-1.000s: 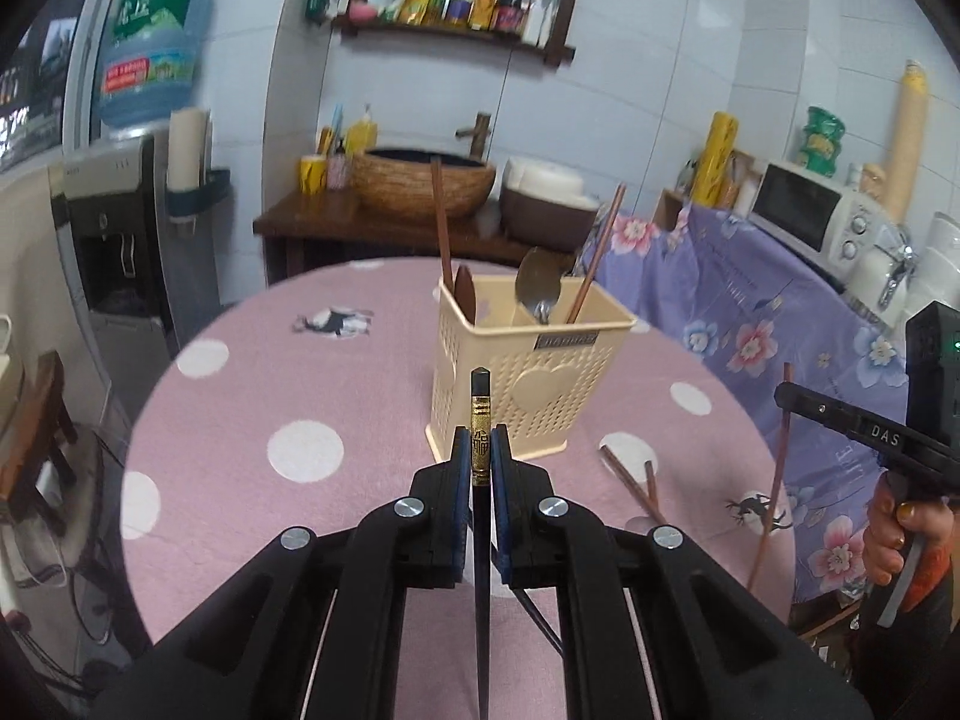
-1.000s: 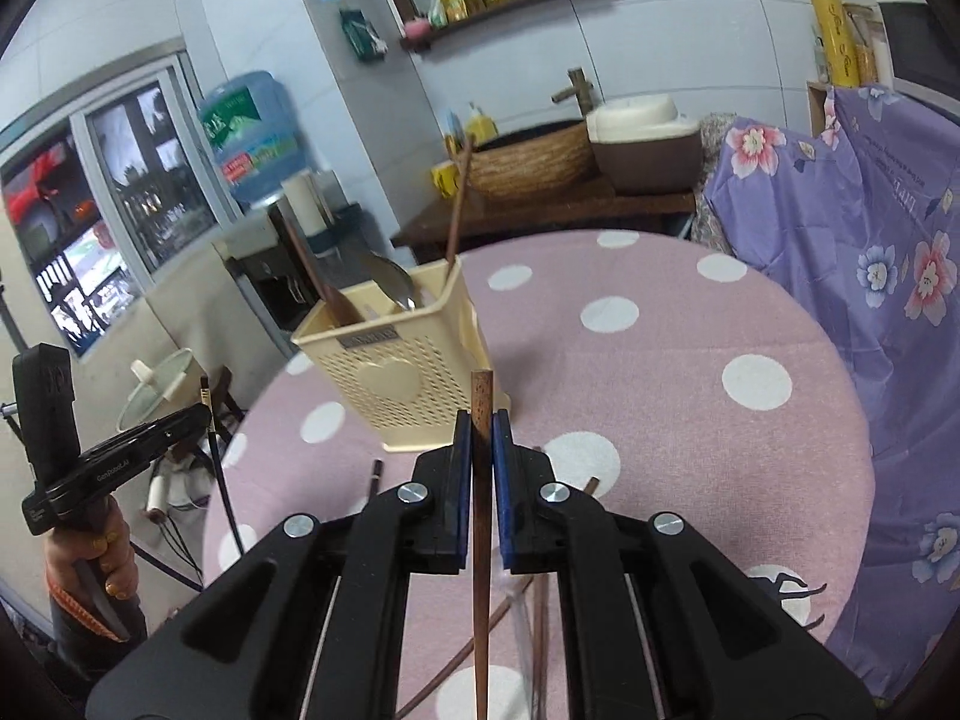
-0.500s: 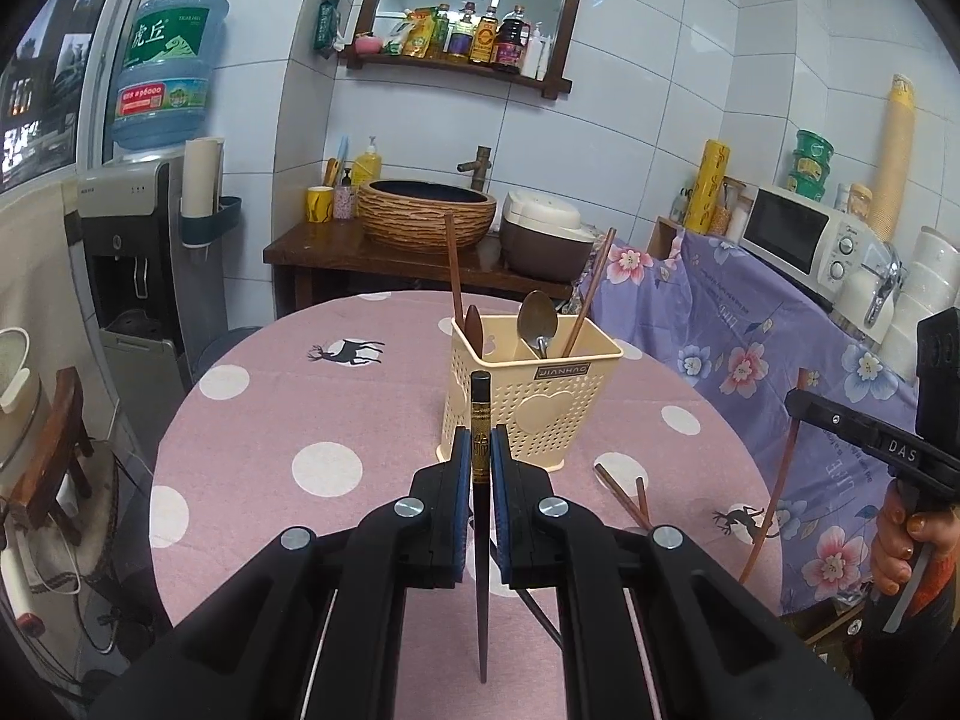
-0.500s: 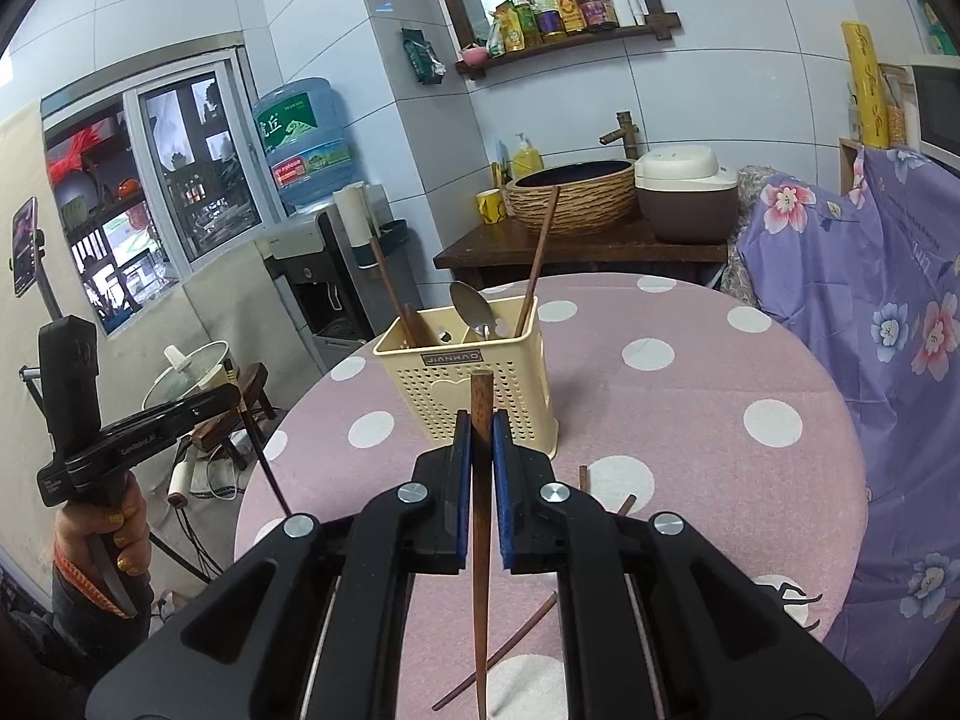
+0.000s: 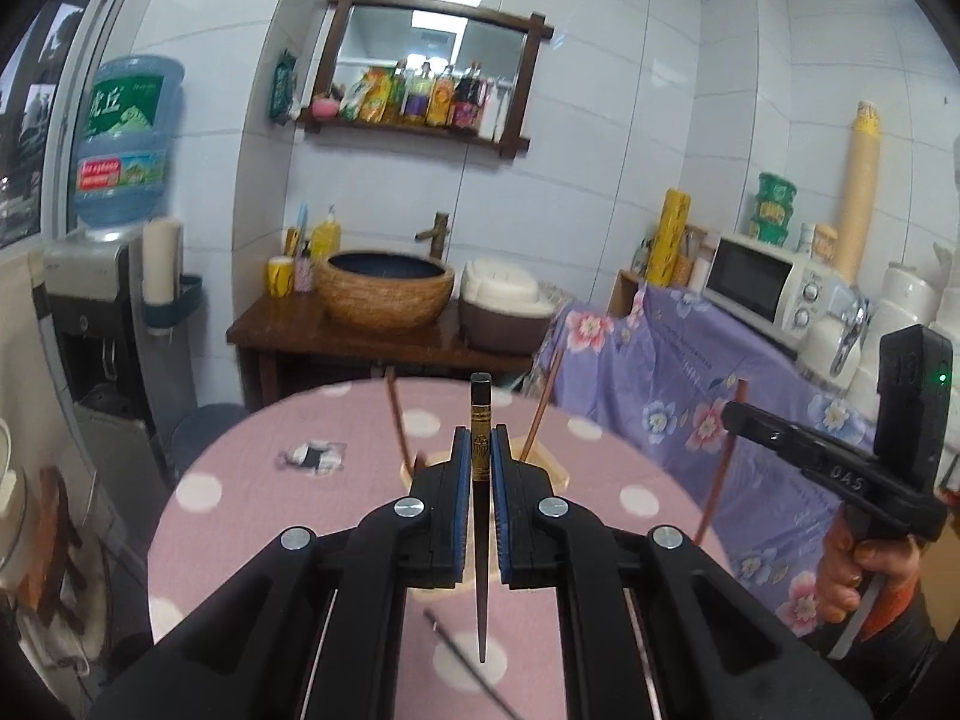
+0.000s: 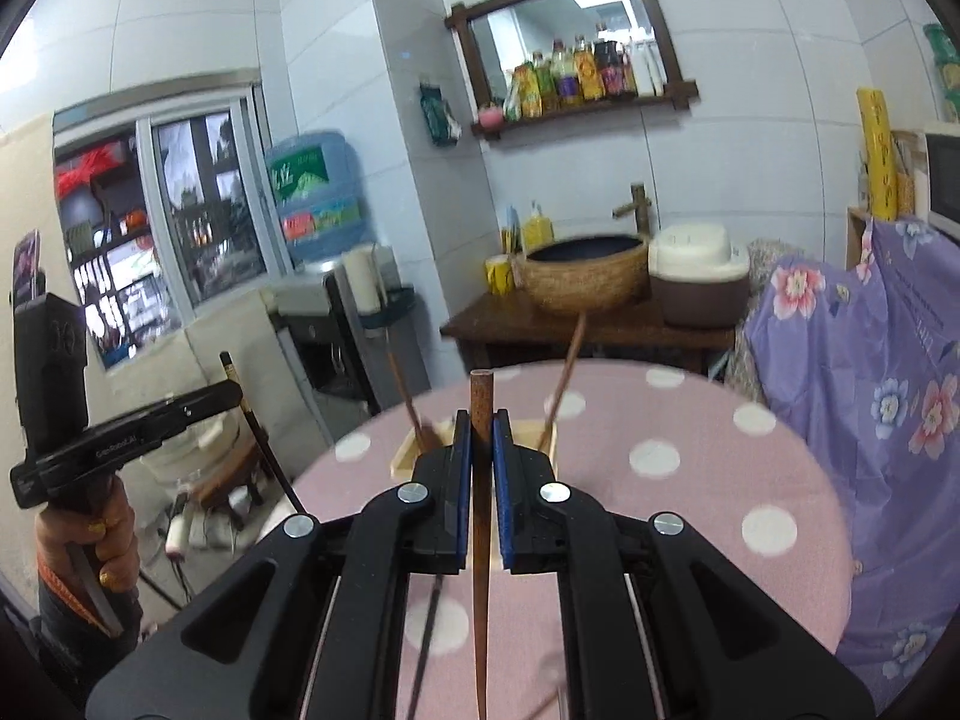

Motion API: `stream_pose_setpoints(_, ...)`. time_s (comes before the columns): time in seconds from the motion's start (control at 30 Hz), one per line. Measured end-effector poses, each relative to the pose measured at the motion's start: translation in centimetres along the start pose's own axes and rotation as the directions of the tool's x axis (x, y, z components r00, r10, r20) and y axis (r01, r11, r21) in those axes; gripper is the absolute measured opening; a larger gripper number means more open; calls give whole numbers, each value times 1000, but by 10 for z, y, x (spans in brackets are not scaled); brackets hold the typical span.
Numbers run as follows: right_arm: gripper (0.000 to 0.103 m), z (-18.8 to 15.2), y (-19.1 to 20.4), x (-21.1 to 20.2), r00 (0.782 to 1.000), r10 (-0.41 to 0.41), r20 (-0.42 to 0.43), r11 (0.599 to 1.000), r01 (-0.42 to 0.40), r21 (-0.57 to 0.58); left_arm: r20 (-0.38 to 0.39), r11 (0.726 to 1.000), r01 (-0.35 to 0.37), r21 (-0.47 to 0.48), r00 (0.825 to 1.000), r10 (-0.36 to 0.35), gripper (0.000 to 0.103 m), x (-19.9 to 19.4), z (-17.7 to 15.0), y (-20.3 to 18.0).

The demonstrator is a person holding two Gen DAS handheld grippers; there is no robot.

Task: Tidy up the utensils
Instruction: 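Carry both chopsticks over the cream holder and open both grippers inside, then grasp another black chopstick with the left gripper while the right gripper grasps a brown chopstick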

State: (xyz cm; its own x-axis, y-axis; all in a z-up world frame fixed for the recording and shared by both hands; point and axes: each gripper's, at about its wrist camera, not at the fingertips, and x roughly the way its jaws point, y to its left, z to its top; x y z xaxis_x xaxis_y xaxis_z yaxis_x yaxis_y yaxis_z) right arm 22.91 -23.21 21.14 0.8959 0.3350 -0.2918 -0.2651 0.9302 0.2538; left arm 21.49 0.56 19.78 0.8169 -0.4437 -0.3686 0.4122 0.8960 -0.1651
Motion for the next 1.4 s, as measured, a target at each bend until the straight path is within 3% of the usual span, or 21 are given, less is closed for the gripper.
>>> stream_pose_setpoints(0.2,8,69,14,22,976,-82,204,996,89,-21,112,999,-34,11,993,33,8,18,61,-12)
stream_pose_setpoints(0.4,8,73,11,70,956,-147,254,988,154,-7,108,995,-101,-1,989,101,8,65,63,-5)
stream_pose_setpoints(0.57,8,37,-3,105,973,-168,158,986,167,18,40,995,-95,-42,995,97,8,91,32,12)
stream_pose_setpoints(0.9,8,-18,-23,128,983,-179,50,983,176,60,-63,991,-107,-85,993,102,8,118,-31,26)
stream_pose_setpoints(1.1,8,-28,-31,133,984,-178,22,982,176,72,-66,987,-134,-89,990,128,8,121,-44,27)
stream_pose_setpoints(1.23,8,-32,-31,132,987,-159,16,985,158,77,-76,988,-105,-111,992,97,9,119,-43,28)
stream_pose_setpoints(1.27,8,-33,-31,130,988,-151,17,986,150,76,-78,988,-100,-117,993,91,10,117,-43,29)
stream_pose_setpoints(1.3,9,-35,-31,128,989,-144,15,987,142,75,-78,988,-99,-119,993,90,19,116,-44,29)
stream_pose_setpoints(1.33,12,-37,-32,126,990,-139,14,988,138,75,-74,987,-99,-125,993,90,37,113,-46,29)
stream_pose_setpoints(1.4,31,-42,-33,119,991,-136,8,988,135,78,-62,986,-97,-139,994,89,57,105,-52,30)
